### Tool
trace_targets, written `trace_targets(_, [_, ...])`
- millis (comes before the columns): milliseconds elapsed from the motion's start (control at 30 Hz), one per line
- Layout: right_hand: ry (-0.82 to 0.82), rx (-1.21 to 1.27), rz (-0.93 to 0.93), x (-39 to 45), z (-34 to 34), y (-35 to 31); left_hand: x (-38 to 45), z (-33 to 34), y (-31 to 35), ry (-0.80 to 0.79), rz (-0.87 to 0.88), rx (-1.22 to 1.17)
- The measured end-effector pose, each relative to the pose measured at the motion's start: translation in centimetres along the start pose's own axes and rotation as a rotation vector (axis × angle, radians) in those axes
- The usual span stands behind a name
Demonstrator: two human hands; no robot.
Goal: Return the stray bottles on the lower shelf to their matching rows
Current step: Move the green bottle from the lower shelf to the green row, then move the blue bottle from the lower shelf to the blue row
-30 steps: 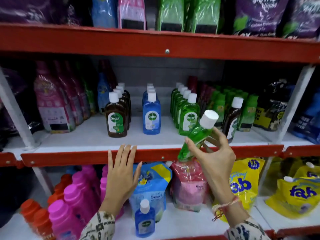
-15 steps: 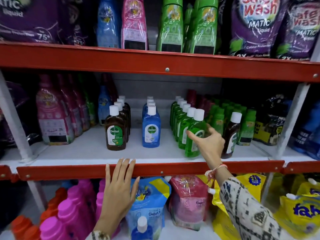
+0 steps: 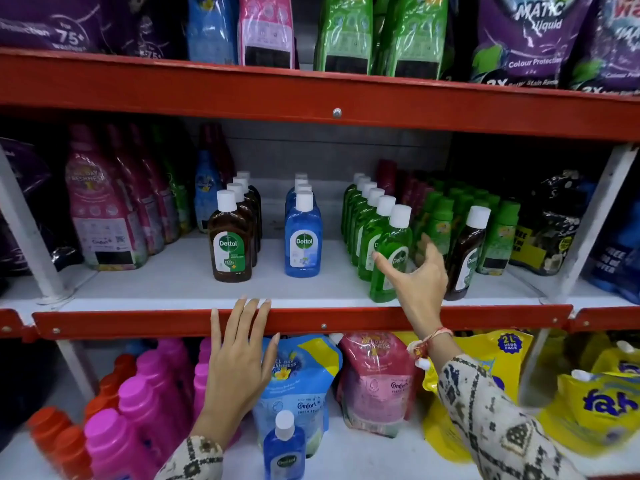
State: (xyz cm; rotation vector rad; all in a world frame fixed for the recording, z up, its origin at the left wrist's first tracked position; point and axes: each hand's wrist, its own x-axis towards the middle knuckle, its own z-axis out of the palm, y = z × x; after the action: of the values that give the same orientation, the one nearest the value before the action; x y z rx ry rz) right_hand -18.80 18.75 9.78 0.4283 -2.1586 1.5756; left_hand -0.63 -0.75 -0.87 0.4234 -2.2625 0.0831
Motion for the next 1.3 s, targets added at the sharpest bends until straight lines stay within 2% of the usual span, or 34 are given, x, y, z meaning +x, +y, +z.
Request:
trace_targets(133, [0.106,0.112,-0.151,-4.3,0.2,-1.0,0.3,-0.2,0.2,0.002,-0.004,0.024])
trace_targets(267, [0.089,0.211,-0.147,-10.8,1.5,0.4,0.4,-0.9,-0.5,-0.02,0.005,0.068])
trace_targets(367, [-0.042,0.177,-0.058,-16.3,3.1,3.4,-0.1,-1.4,-2.3,-0.016,-0.084,0.073])
trace_targets(533, [-0.324,0.071,0.215,-25.0,6.7,7.8,-0.4,-1.6,-3.7,-0.017,-0.046,0.063])
trace_targets(633, [-0.39,-0.019,0.34,-28.0,9.0,8.5,-0.4,-1.6,-3.5,0.005,-0.054,0.053])
trace_targets(767, [-0.353,-0.073,0.473,-29.2,11.4,8.3,-0.3,-1.6,-3.6,0.02,-0.038,0.044])
trace_targets(867, [-0.31,-0.083,0.484,-29.1,12.1,8.5,-0.3,-1.6,-3.6,0.02,-0.031,0.048])
trace_targets(1067, [-0.295,0.053,0.369,-28.2,9.8,8.0,-0.3,-1.4,-3.7,0.013,-0.034,0.048])
trace_targets(1300, [-0.266,0.288,0.204,-22.4,6.0,3.3,-0.2,-1.4,-3.5,0.027,-0.051,0.041])
